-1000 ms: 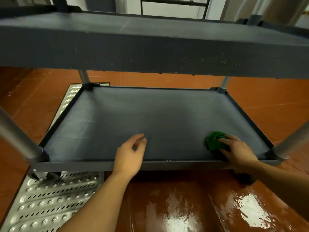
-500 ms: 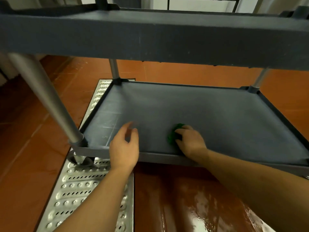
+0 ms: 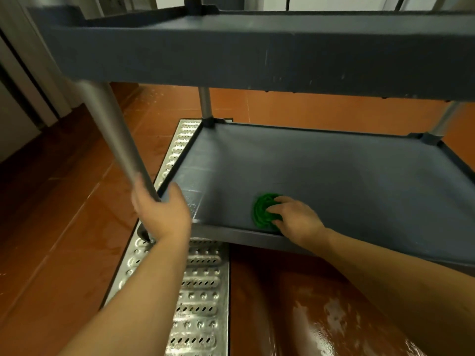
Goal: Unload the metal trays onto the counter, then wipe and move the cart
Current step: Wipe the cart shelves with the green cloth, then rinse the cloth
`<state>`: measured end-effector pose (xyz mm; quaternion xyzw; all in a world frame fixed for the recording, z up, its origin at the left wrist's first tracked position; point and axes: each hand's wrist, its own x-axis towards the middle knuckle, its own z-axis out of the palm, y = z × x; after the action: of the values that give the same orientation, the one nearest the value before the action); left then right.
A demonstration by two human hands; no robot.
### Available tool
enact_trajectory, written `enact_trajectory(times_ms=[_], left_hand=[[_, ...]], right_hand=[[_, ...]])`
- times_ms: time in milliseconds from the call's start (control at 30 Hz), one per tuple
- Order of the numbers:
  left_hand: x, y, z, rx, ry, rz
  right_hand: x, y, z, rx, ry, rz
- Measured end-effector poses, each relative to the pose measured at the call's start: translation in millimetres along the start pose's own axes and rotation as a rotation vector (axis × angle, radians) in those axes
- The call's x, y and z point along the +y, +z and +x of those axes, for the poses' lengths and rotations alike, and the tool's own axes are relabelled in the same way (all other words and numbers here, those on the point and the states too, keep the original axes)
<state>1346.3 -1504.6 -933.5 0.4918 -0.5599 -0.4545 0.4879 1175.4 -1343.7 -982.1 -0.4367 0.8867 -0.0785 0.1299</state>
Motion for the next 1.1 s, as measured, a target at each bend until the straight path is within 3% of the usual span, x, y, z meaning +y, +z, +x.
enact_trajectory(times_ms=[300,500,733,967,1100], left_hand=[[-7,-8,42,-0.097,-0.158,0.071],[-5,-6,57,-0.044,-0.178,0.160],[-3,-17,49,-0.085,-0.142,0.019],[7,-33,31,-0.147,-0.003,0.233],[10,-37,18,-0.216,0.069,0.270]], right_hand=[[32,-15,-24,-0.045,-0.063,0.061],[39,-24,-34,-0.080,-0.056,0.020],[40,-20,-43,0.004,0.007,0.018],[31,-16,-34,0.149,0.161,0.160],[8,-10,-18,0.161,0.147,0.189]])
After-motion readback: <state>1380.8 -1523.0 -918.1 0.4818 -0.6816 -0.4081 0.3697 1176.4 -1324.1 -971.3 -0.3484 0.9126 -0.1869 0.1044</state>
